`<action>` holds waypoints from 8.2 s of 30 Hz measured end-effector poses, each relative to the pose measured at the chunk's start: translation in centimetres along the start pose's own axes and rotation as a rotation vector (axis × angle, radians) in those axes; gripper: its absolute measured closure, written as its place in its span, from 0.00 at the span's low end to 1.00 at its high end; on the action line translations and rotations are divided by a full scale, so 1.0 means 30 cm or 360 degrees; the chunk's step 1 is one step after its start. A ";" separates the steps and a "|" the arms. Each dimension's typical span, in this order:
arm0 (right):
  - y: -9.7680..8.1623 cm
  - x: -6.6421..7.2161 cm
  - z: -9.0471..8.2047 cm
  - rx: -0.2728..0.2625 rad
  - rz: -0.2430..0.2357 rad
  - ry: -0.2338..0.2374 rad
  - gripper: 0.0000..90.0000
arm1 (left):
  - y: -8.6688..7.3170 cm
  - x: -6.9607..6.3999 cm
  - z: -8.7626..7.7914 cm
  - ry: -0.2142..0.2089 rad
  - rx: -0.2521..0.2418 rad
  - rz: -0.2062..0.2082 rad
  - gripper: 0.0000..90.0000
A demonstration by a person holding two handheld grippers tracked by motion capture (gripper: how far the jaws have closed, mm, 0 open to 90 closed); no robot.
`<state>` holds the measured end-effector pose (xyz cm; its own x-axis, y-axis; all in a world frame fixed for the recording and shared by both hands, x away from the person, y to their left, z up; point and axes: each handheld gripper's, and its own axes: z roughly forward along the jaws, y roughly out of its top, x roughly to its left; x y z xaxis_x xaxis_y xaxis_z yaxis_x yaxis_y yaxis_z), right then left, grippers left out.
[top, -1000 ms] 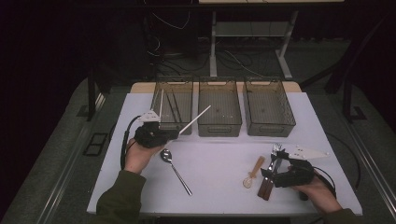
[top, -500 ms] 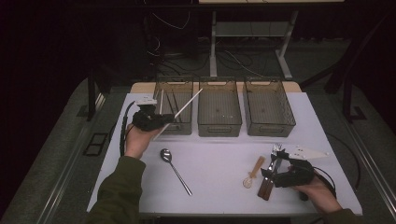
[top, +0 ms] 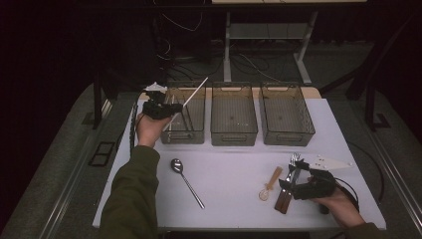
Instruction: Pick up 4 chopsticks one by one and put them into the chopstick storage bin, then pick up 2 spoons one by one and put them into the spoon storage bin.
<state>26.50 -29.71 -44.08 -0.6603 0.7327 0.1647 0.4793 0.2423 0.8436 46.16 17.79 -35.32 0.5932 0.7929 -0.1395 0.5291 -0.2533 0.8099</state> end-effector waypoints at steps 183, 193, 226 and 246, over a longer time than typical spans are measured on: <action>-0.001 0.007 0.010 0.0027 -0.0024 -0.0007 0.03 | -0.416 -0.435 0.067 -0.0276 0.0328 0.0386 0.99; -0.001 0.009 0.009 0.0028 -0.0025 -0.0002 0.03 | -0.391 -0.399 -0.036 -0.0346 0.0148 0.0271 0.67; -0.003 0.009 0.008 0.0036 -0.0023 0.0002 0.03 | -0.489 -0.174 -0.170 -0.0123 0.0324 0.0079 0.54; -0.003 0.008 0.006 0.0035 -0.0023 -0.0002 0.04 | -0.510 -0.186 -0.156 -0.0141 0.0381 0.0112 0.62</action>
<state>26.41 -29.44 -44.21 -0.6664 0.7299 0.1522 0.4823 0.2664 0.8345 31.93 19.84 -44.28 0.6787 0.7199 -0.1453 0.6068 -0.4382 0.6631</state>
